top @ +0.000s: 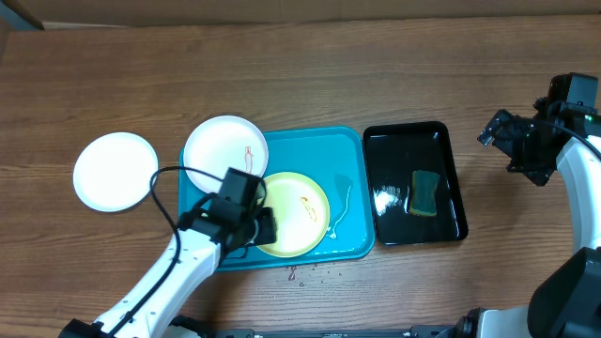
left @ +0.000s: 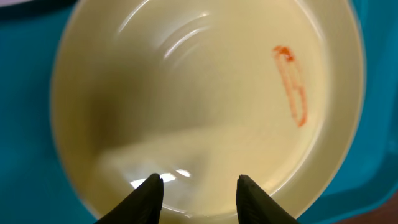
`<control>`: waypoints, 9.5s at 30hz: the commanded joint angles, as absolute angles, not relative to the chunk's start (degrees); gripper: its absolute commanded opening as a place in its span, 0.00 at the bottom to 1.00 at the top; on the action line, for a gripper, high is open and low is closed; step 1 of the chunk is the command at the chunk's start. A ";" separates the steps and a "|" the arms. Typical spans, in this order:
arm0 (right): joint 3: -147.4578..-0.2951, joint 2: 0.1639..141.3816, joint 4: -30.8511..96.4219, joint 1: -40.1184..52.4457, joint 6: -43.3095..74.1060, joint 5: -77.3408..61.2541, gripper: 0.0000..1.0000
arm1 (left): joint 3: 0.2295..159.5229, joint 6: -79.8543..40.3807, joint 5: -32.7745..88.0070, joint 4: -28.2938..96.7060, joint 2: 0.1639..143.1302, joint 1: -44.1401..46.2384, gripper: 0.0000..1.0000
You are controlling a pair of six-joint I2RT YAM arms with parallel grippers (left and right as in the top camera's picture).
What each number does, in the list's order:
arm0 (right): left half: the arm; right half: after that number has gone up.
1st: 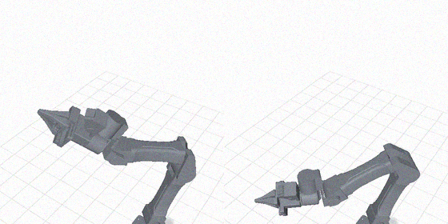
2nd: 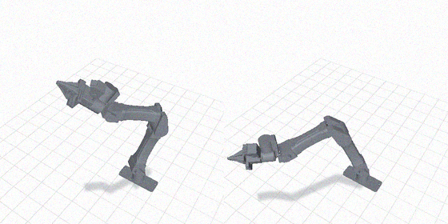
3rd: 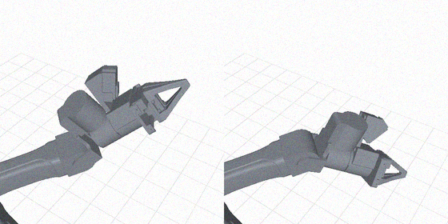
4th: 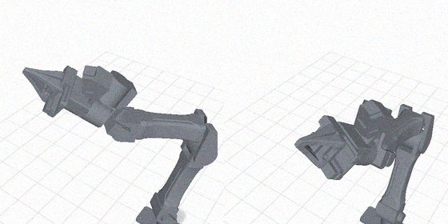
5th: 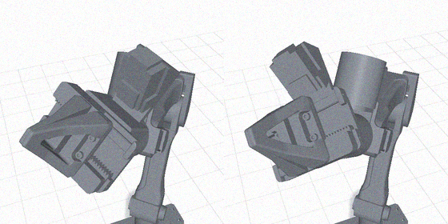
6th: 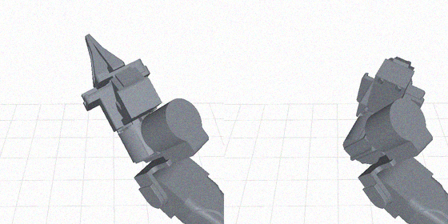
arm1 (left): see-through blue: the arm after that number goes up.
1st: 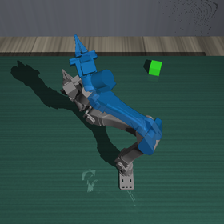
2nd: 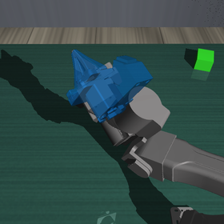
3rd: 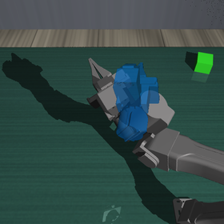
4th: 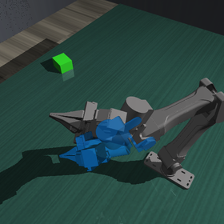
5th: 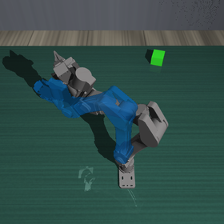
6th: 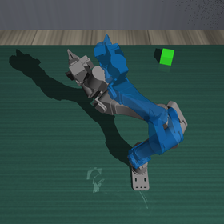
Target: Clean dirty plates on tray and stack at the side
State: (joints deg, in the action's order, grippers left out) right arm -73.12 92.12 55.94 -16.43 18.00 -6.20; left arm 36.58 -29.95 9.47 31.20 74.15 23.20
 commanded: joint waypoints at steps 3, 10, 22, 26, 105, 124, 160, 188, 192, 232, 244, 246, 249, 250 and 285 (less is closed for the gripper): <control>-74.30 91.24 55.64 -16.51 18.17 -6.55 1.00 | 36.58 -32.49 8.75 29.17 73.82 27.05 0.39; -74.30 91.24 55.66 -16.51 18.17 -6.55 1.00 | 44.93 -34.72 -6.15 45.74 73.80 24.56 0.39; -74.30 91.24 55.66 -16.51 18.17 -6.55 1.00 | 42.70 -34.74 -8.93 44.80 80.36 23.16 0.25; -74.30 91.24 55.64 -16.51 18.15 -6.55 1.00 | 42.70 -34.70 -8.95 40.60 83.96 23.27 0.26; -74.43 91.18 54.85 -16.51 16.82 -11.77 1.00 | 39.13 -42.41 -3.68 28.53 86.89 23.29 0.30; -61.93 91.42 59.29 11.44 18.11 7.51 0.86 | 39.07 -42.22 -3.16 26.55 86.89 23.31 0.31; -58.26 91.53 47.05 11.51 14.57 3.44 0.66 | 39.03 -42.24 -3.16 26.72 86.89 23.31 0.31; -46.89 91.61 23.00 11.51 14.76 1.43 0.75 | 39.00 -42.22 -3.16 26.76 86.89 23.33 0.29; -46.89 91.83 21.87 11.51 14.76 4.05 0.80 | 39.00 -42.22 -3.18 26.76 86.89 23.33 0.36; -53.98 93.80 34.96 11.55 14.76 -1.89 0.04 | 38.39 -41.78 -3.81 26.33 86.89 23.33 0.13; -60.82 91.46 48.53 11.64 14.76 -2.90 0.04 | 38.39 -41.85 -4.40 26.48 86.89 23.33 0.15; -58.35 91.46 46.74 11.62 14.79 -2.85 0.04 | 38.39 -41.87 -4.40 26.50 86.89 23.33 0.15; -53.71 91.46 41.76 11.62 14.76 -2.85 0.05 | 38.39 -41.82 -4.40 26.55 86.89 23.33 0.15; -51.86 91.46 39.13 11.62 14.76 -2.66 0.06 | 38.39 -41.82 -4.40 26.55 86.89 23.33 0.15; -58.74 87.11 47.81 11.57 14.55 -0.16 0.04 | 38.39 -41.80 -4.43 26.76 86.89 23.33 0.04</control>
State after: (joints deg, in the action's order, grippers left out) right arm -58.33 87.99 47.68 11.40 14.72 -3.57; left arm 39.31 -41.91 -3.27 26.15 85.91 23.49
